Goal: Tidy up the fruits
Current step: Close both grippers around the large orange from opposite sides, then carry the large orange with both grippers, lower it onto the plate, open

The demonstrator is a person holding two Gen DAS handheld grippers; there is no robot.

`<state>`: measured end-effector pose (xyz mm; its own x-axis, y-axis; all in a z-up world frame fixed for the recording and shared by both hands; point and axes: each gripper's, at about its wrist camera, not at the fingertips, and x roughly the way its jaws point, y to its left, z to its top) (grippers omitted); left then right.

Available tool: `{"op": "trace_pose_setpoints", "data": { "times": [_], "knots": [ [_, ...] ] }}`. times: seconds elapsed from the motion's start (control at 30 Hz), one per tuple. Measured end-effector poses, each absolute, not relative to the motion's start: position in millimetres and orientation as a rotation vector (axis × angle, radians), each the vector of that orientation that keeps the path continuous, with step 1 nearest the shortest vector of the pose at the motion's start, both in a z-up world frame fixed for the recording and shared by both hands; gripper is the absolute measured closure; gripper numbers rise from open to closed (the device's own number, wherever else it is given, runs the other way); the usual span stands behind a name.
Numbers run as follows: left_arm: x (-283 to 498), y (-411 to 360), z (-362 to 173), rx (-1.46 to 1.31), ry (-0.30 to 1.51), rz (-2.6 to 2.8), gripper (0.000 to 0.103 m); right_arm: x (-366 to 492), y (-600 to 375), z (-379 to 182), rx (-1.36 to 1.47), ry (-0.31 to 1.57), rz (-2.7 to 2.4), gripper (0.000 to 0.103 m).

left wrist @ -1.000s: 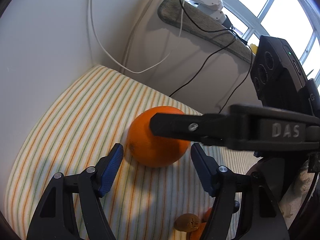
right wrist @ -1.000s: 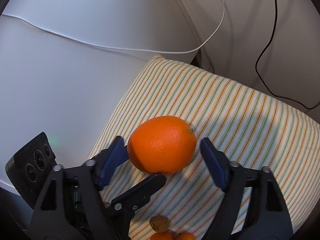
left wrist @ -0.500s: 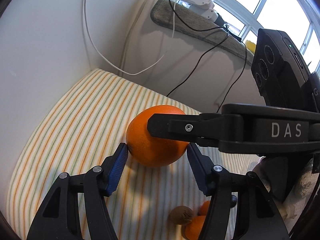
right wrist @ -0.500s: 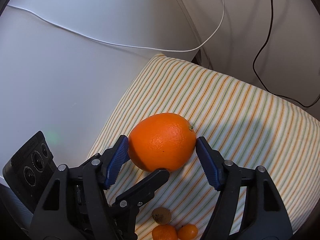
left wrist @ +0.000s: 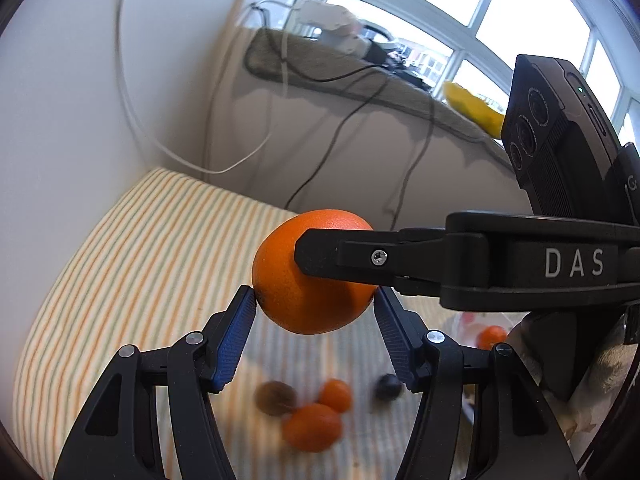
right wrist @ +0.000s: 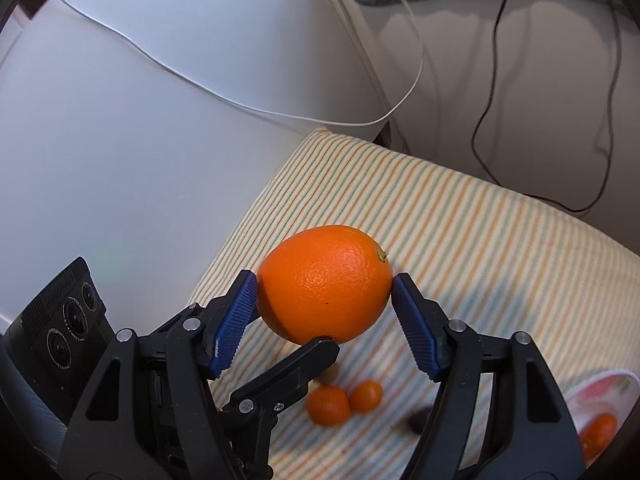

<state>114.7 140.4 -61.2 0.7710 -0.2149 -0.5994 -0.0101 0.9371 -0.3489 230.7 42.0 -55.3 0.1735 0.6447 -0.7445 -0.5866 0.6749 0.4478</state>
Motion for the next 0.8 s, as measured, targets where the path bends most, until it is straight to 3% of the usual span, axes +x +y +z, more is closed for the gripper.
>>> {"op": "trace_pose_setpoints", "data": {
  "times": [0.43, 0.8],
  "knots": [
    [110, 62, -43, -0.290, 0.666, -0.226, 0.042, 209, -50, -31, 0.080, 1.018, 0.798, 0.030],
    [121, 6, -54, -0.252, 0.715, -0.314, 0.042, 204, -119, -43, 0.113, 1.032, 0.720, 0.030]
  ]
}}
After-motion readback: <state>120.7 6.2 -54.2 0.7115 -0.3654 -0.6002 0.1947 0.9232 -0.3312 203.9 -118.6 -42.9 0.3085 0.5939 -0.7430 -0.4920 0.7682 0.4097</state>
